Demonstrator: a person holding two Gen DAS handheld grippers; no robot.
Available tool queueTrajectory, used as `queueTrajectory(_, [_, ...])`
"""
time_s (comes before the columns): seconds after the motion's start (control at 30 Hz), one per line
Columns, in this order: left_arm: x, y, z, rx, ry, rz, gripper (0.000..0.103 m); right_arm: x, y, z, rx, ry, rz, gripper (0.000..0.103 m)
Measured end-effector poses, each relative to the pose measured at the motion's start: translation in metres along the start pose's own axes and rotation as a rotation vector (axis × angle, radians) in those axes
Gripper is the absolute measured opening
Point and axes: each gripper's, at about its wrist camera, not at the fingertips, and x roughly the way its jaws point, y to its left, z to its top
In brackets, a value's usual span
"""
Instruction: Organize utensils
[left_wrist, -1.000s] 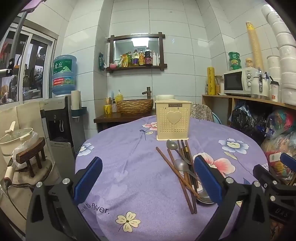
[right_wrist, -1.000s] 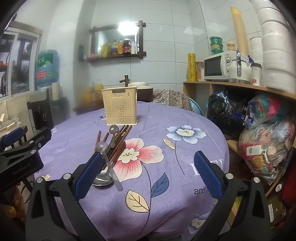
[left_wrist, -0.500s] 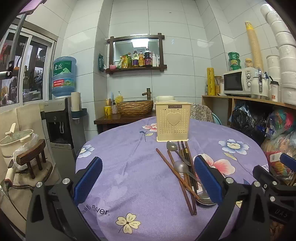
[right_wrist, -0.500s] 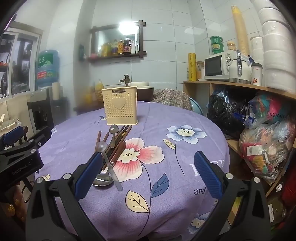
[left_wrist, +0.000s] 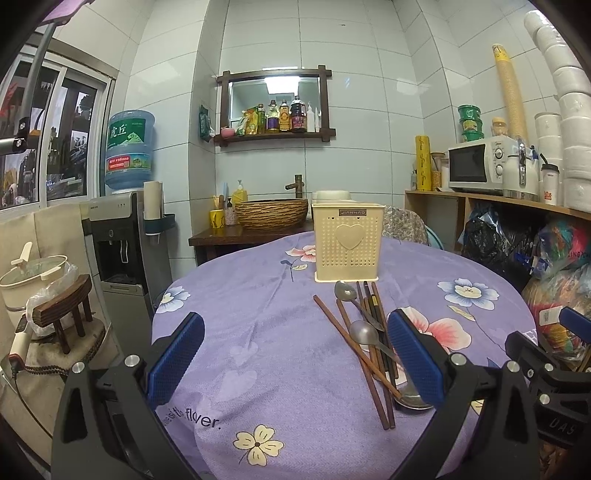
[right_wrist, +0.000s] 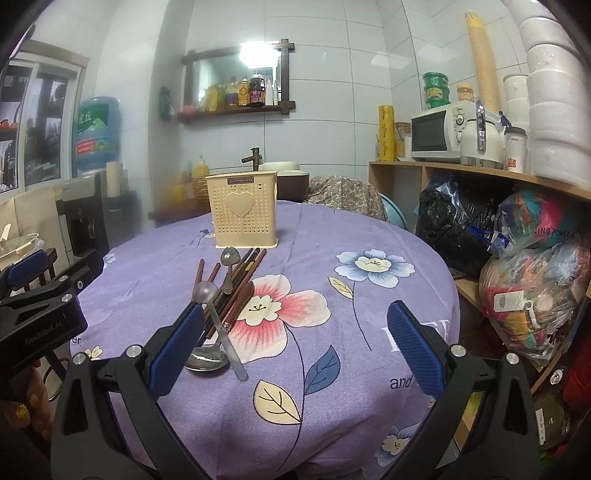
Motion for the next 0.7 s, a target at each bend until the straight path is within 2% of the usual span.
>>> queueTrajectory(0.7, [0.0051,0.0014,0.0003,-0.007,0.031,0.004,0.098,0.002,-0.0032,0.0005,0.02,0.017,-0.004,0.098])
